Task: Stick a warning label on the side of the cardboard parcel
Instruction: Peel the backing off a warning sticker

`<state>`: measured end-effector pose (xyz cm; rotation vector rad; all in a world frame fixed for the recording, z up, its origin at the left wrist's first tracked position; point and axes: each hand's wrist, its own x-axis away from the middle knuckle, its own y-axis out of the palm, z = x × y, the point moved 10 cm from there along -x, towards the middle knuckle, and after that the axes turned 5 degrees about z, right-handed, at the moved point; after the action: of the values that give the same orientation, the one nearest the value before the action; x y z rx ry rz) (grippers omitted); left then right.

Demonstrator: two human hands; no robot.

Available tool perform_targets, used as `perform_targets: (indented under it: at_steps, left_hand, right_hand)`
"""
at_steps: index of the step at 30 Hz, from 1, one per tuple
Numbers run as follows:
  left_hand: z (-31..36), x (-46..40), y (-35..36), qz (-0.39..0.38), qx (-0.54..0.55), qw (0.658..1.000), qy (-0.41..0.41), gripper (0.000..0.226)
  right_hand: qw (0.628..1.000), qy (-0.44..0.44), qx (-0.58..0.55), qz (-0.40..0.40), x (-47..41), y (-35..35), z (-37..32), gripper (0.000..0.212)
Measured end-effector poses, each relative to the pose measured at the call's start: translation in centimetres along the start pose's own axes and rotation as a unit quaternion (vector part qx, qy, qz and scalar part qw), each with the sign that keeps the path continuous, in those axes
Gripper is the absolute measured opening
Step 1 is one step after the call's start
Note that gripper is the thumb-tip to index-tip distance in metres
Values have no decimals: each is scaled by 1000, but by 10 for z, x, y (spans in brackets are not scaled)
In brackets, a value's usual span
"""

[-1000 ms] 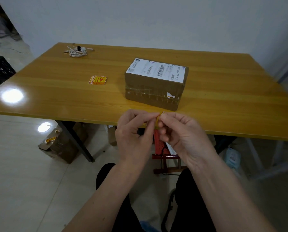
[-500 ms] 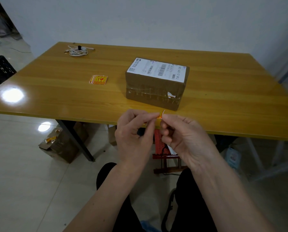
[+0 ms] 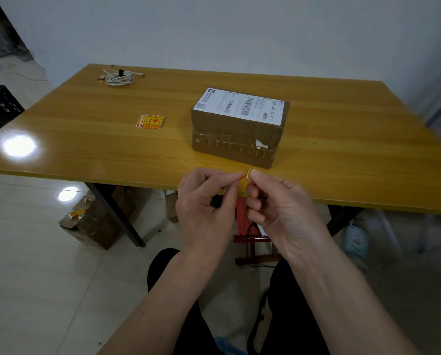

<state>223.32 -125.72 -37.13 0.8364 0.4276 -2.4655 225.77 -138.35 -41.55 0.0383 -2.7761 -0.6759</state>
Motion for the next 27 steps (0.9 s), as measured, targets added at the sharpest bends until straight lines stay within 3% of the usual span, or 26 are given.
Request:
perform_targets:
  at_steps: [19, 27]
  left_hand:
    - [1, 4, 4, -14, -16, 999, -33, 13]
    - [-3, 3, 8, -25, 9, 992, -121, 19]
  right_hand:
    - [999, -30, -9, 7, -1, -1, -2, 20]
    - [995, -68, 62, 38, -4, -7, -5, 26]
